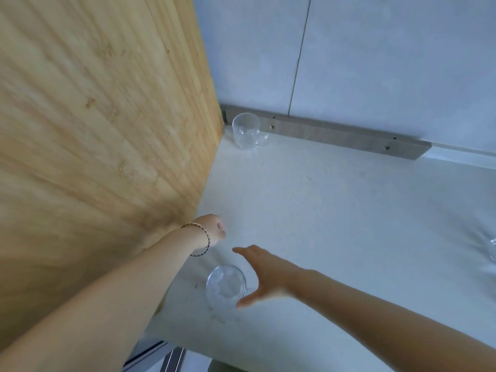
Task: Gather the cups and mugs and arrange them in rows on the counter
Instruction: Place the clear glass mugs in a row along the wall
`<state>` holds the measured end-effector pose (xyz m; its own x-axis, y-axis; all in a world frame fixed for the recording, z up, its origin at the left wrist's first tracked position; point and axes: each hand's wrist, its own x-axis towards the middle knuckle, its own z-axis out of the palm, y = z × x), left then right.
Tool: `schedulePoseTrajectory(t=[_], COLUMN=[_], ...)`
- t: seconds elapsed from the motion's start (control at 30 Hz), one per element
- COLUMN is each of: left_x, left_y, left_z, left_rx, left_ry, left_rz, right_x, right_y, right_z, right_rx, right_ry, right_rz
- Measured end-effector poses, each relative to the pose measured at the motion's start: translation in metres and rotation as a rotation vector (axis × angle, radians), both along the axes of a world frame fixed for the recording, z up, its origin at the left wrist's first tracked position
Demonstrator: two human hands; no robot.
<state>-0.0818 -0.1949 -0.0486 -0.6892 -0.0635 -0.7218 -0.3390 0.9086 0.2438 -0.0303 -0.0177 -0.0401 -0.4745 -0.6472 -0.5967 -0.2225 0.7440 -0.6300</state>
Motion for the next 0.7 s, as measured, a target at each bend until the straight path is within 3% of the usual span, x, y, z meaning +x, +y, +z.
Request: schedulePoseTrajectory(t=[0.1, 0.27, 0.53, 0.7], left_x=[0.015, 0.025, -0.003, -0.039], left_y=[-0.005, -0.008, 0.005, 0.014], left_z=[-0.003, -0.007, -0.018, -0.023], left_rx=[-0.025, -0.035, -0.016, 0.01], left_ry=[-0.018, -0.034, -0.006, 0.04], left_rz=[0.025, 0.014, -0.101, -0.094], right_x=[0.016, 0.016, -0.051, -0.131], right_y=[-0.015, -0.012, 0.061, 0.068], right_z=[-0.015, -0.021, -0.012, -0.008], right_rx=[0.011, -0.005, 0.159, 0.135], right_ry=[0.074, 0.144, 0.237, 0.297], right_rz=[0.078, -0.08, -0.678, -1.004])
